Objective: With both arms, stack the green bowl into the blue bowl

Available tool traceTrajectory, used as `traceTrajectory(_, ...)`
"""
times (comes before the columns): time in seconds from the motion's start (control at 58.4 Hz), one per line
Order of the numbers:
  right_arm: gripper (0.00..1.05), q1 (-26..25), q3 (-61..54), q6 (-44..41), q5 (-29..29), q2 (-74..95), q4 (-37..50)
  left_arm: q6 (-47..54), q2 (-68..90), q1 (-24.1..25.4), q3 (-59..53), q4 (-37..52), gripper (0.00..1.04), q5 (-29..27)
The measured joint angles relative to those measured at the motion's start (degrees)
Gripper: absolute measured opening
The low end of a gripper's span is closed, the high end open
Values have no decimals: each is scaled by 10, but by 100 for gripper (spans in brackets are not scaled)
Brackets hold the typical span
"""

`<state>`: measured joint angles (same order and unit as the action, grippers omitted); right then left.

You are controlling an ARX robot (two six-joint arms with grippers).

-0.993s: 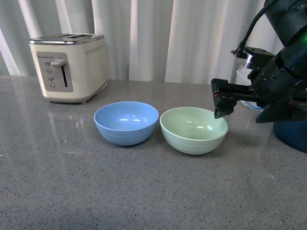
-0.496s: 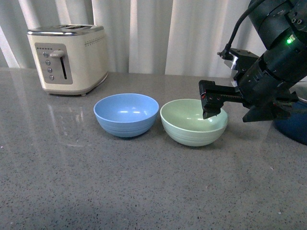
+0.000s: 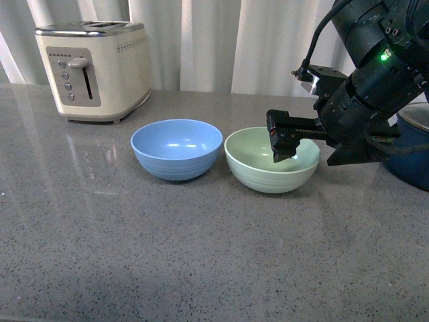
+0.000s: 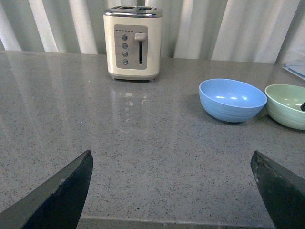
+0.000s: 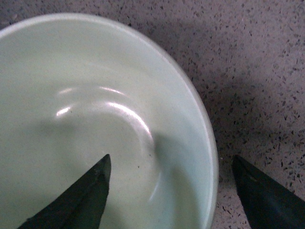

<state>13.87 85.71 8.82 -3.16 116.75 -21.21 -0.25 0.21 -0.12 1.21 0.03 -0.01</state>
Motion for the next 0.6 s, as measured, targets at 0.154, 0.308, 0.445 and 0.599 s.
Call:
traceTrajectory(0.154,42,0,-14,-2,0,-7,21,0,0,0,0,0,98,0)
traceTrajectory(0.308,21,0,-34,-7,-2,-17,31,0,0,0,0,0,98,0)
traceTrajectory(0.445,1,0,-41,-7,-4,-26,35,0,0,0,0,0,98,0)
traceTrajectory(0.599,1,-1,-42,-12,-4,-35,37,0,0,0,0,0,98,0)
